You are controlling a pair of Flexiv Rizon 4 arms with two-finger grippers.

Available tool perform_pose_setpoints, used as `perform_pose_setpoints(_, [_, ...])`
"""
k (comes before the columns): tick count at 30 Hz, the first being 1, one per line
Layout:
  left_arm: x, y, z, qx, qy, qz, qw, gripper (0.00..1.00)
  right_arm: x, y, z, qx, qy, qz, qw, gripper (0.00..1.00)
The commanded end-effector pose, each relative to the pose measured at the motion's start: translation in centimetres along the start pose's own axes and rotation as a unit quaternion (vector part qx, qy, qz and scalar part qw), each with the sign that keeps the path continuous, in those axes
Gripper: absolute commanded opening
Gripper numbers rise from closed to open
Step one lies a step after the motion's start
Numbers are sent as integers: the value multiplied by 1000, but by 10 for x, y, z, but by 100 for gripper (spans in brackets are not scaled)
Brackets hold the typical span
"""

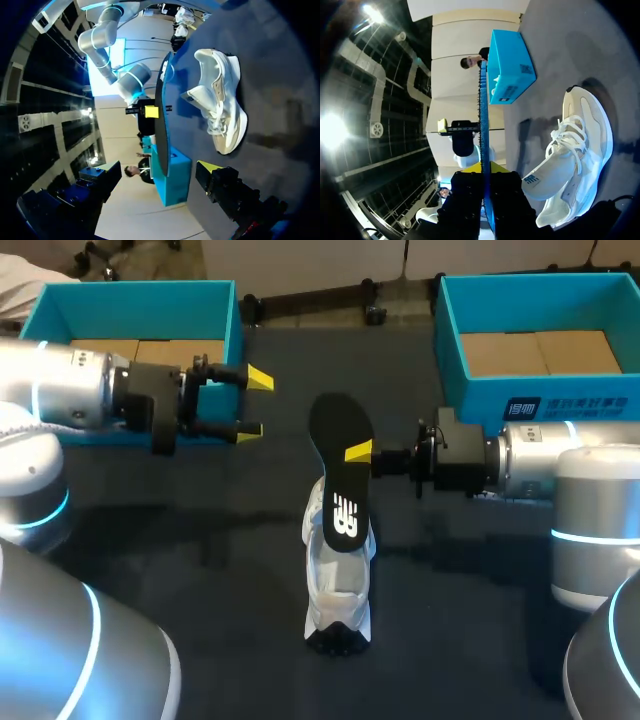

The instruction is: Take the shoe out of the shoebox, open the shoe tongue, remove and reinsert the insole, then place the shoe into the shoebox

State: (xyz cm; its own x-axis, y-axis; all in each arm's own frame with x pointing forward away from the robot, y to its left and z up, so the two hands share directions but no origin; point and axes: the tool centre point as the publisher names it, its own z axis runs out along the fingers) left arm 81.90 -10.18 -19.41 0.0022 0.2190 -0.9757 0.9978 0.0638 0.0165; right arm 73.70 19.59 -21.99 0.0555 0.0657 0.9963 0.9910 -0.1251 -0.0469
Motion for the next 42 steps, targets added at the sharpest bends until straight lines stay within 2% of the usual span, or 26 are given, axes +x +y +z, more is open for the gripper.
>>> perform_pose_setpoints(1, [3,-1,1,-2,-17,2,1000,100,0,-1,2,-1,-1,0,1000,0])
perform_pose_setpoints(4, [3,-1,1,-2,-17,2,1000,100,0,-1,2,-1,-1,0,1000,0])
perform_pose_setpoints(10, [10,-8,24,-1,-10,-44,999,100,0,-1,2,-1,-1,0,1000,0])
perform_pose_setpoints(21, [20,-15,62,30,-49,-65,996,100,0,-1,2,-1,-1,0,1000,0])
perform_pose_setpoints(26, [20,-20,79,24,-46,-63,997,100,0,-1,2,-1,-1,0,1000,0])
perform_pose_setpoints(33, [16,-31,89,30,-58,-60,996,100,0,-1,2,-1,-1,0,1000,0])
perform_pose_setpoints(42, [19,-34,93,29,-58,-65,996,100,-3,-3,7,4,-3,-4,1000,0])
